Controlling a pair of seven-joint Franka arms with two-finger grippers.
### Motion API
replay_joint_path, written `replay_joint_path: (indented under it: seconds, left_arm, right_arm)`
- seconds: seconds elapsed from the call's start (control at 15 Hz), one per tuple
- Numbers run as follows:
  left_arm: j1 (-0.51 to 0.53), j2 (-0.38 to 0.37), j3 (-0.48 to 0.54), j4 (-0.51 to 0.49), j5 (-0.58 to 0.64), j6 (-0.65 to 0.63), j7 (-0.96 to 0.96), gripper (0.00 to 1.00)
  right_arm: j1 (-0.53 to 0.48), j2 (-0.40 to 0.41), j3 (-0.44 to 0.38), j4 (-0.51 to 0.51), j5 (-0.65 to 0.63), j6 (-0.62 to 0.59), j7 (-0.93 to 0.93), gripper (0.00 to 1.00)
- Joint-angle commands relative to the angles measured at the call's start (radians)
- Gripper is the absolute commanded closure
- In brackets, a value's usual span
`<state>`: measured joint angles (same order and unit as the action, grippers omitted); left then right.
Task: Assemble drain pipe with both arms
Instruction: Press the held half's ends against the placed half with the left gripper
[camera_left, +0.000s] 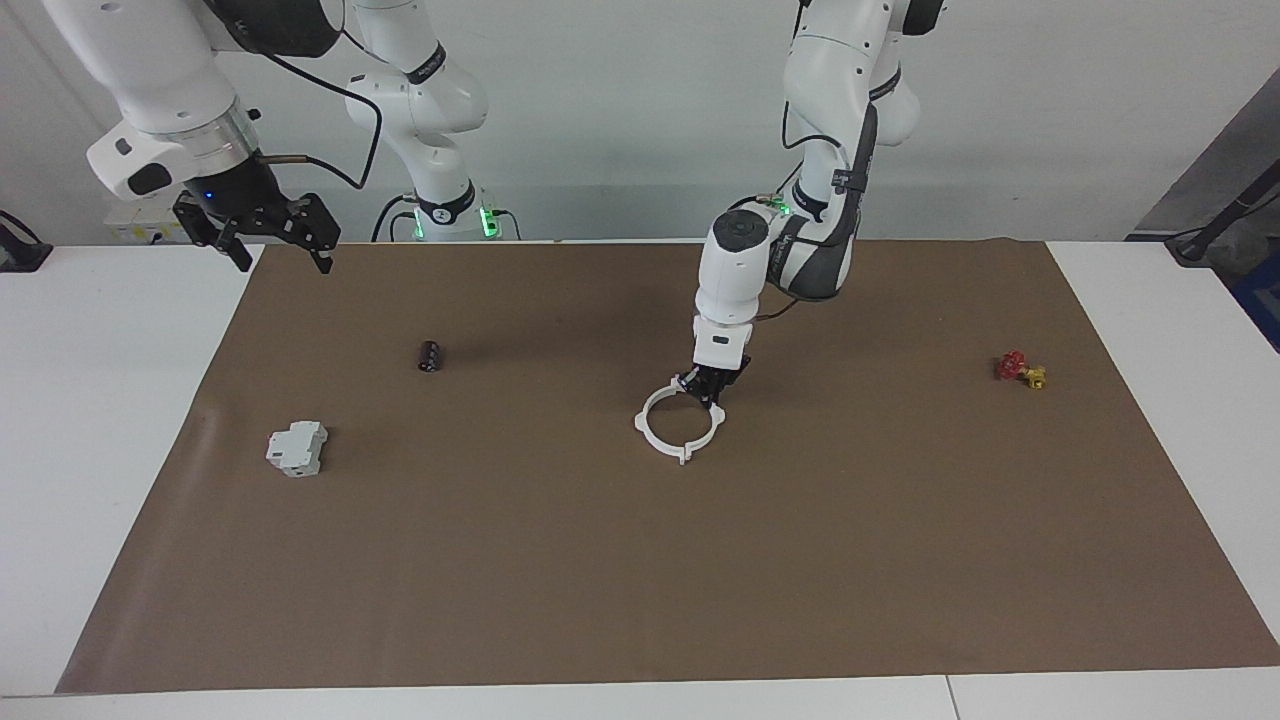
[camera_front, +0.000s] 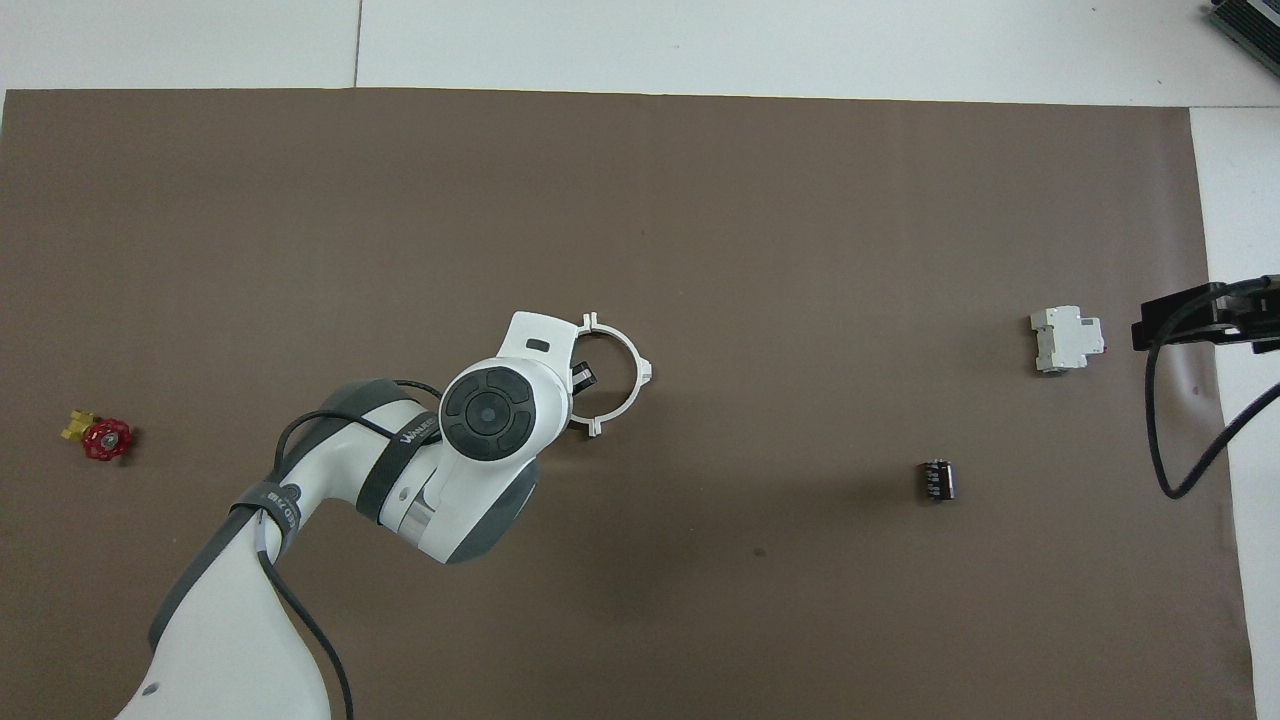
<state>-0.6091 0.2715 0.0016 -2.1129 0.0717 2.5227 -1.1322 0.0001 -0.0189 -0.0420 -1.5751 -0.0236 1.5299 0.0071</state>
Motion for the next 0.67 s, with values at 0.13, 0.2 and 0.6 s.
replay_joint_path:
  seconds: [0.13,0.2,0.6]
  left_arm:
    - [-0.012,0.029,0.014,0.024,0.025,0.016,-0.02,1.0]
    - [-0.012,0.029,0.014,0.024,0.025,0.016,-0.02,1.0]
    - [-0.009,0.029,0.014,0.024,0.036,0.015,-0.015,0.21]
  right_arm:
    - [-0.011,-0.001,0.004,0.004,0.014,-0.011,-0.015,0.0]
    - [-0.011,-0.001,0.004,0.004,0.014,-0.011,-0.015,0.0]
    - [-0.011,-0.001,0.004,0.004,0.014,-0.011,-0.015,0.0]
